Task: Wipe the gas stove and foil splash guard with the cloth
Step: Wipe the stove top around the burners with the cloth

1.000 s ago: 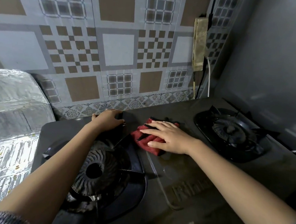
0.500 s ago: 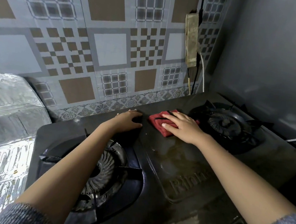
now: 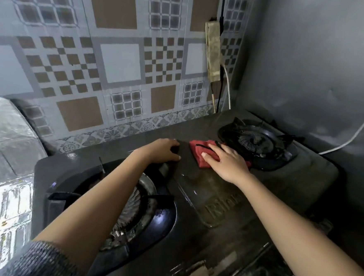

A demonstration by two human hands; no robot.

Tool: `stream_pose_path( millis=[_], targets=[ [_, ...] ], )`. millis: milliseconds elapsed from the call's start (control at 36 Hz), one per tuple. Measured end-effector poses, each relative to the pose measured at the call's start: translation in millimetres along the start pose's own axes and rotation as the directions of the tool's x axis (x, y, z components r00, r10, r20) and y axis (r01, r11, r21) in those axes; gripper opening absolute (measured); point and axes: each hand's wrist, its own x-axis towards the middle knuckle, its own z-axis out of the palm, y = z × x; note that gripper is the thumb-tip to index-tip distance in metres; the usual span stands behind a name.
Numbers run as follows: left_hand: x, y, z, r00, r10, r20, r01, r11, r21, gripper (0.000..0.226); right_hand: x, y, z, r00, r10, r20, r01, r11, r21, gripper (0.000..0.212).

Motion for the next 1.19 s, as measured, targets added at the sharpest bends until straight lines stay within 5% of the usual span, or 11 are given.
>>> stream_pose_path(
  millis=[556, 1194],
  targets=[
    [-15.3, 25.0, 18.0, 0.999, 0.030, -0.017, -0.028, 0.995, 0.092, 0.057, -14.4, -2.3, -5.5, 1.000, -0.001, -0.012, 0.001, 1.000, -0.011, 0.067],
    [-56.6, 7.9, 25.8, 0.999, -0.018, 0.039, 0.015, 0.997, 0.072, 0.062, -36.9, -13.4, 4.7, 0.972, -0.222, 0.083, 0.230, 0.966, -0.114, 0.054]
  ],
)
